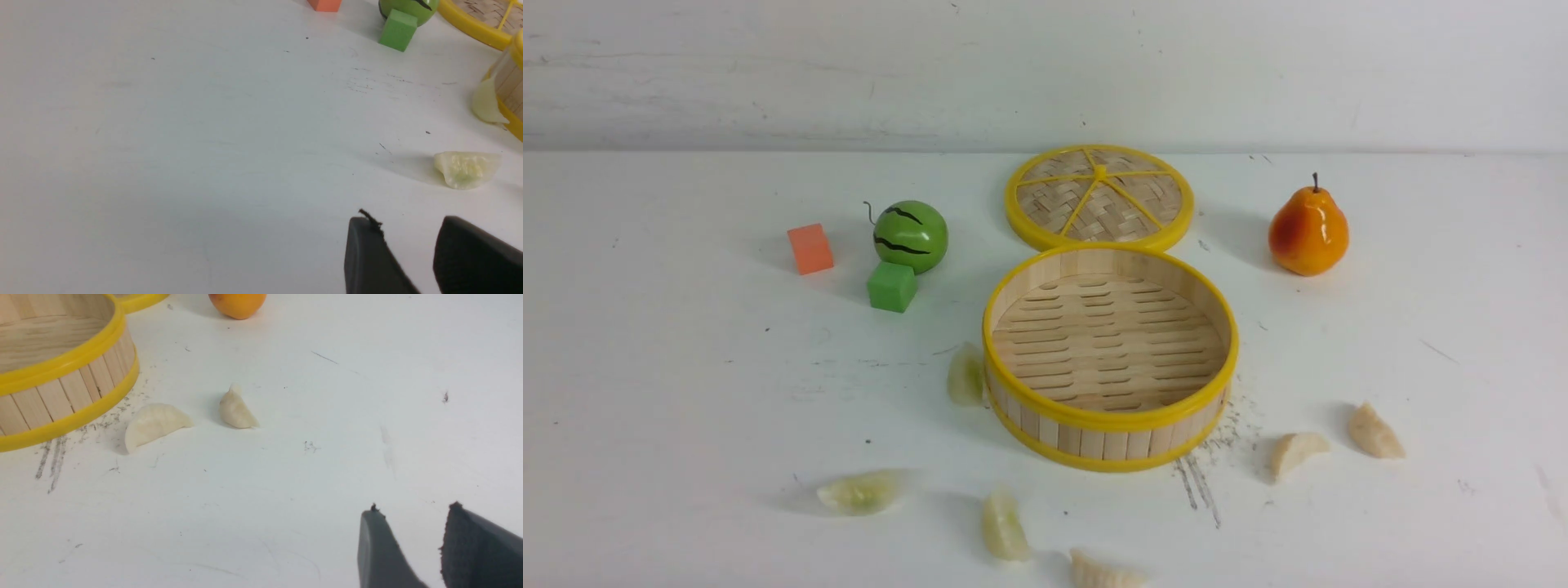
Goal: Put the dumplings into the steamer on the white table.
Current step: 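Reach for and grasp a dumpling on the table with the left gripper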
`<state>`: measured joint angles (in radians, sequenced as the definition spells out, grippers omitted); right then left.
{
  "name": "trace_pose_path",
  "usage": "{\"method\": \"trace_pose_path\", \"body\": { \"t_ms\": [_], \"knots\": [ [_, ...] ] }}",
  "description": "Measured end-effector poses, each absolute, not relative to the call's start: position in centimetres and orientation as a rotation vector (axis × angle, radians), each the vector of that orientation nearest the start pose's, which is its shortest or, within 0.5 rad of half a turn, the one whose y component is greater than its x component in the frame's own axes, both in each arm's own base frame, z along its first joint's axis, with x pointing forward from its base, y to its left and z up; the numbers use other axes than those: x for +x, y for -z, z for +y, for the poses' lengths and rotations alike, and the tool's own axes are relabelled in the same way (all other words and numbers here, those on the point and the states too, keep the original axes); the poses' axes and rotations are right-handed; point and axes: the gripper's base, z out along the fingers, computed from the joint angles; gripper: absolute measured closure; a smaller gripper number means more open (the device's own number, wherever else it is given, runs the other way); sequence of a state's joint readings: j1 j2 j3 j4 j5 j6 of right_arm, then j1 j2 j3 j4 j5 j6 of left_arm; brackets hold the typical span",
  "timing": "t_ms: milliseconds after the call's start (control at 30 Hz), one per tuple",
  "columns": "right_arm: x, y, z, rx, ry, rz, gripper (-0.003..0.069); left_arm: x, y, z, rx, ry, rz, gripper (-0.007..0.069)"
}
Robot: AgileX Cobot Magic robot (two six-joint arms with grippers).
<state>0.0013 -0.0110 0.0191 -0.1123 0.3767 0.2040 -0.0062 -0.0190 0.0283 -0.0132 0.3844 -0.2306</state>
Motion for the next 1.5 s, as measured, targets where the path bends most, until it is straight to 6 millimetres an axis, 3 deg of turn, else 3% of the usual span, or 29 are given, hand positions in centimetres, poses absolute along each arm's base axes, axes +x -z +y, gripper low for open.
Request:
{"method": "trace_pose_path", "body": {
  "t_ms": [1267, 1433, 1500],
  "knots": [
    [5.24, -17.36, -0.31, 0.136, -0.053, 1.862, 0.0419, 5.20, -17.02, -0.05, -0.216, 0.171, 1.867, 0.0387],
    [5.24, -17.35, -0.24, 0.150, -0.073, 1.862, 0.0419, 5.25, -17.21, -0.36, -0.273, 0.265, 1.843, 0.0387],
    [5.24, -17.35, -0.11, 0.178, -0.116, 1.861, 0.0419, 5.29, -17.46, -0.71, -0.357, 0.390, 1.809, 0.0387]
  ]
}}
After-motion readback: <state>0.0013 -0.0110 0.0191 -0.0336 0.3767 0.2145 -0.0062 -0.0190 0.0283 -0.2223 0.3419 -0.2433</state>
